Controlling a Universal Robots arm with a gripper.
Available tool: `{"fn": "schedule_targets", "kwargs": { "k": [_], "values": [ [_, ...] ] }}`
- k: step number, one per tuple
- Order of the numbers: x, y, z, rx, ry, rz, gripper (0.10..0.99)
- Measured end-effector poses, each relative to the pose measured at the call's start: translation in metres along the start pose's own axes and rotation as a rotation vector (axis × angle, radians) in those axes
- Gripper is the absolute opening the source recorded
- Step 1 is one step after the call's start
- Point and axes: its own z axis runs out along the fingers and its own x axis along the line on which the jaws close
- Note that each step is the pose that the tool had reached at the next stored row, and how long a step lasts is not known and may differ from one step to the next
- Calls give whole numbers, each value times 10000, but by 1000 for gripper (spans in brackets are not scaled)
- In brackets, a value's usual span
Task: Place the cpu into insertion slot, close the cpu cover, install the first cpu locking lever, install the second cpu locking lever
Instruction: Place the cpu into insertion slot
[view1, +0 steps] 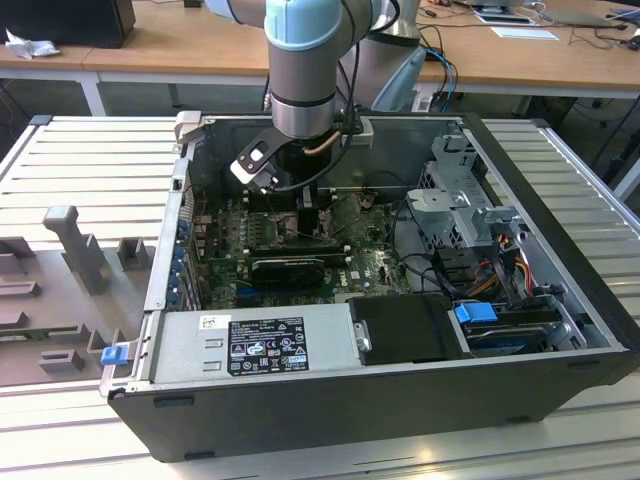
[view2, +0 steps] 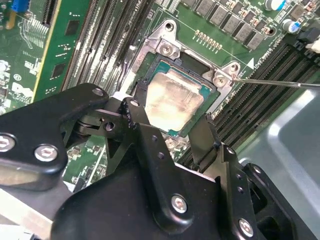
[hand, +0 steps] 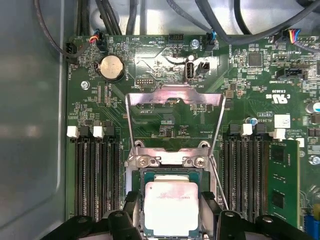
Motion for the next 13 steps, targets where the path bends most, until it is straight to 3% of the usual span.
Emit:
{"fn": "schedule_targets", "kwargs": {
  "k": [1, 4, 7, 9, 13],
  "values": [
    [0, 0, -9, 0, -6, 0, 604],
    [-6, 1, -29, -1, -19, 0, 400],
    [-14, 2, -40, 0, -32, 0, 337],
    [-15, 3, -56, 1, -56, -4, 106],
    [-14, 4, -82, -1, -54, -3, 106]
  ]
}}
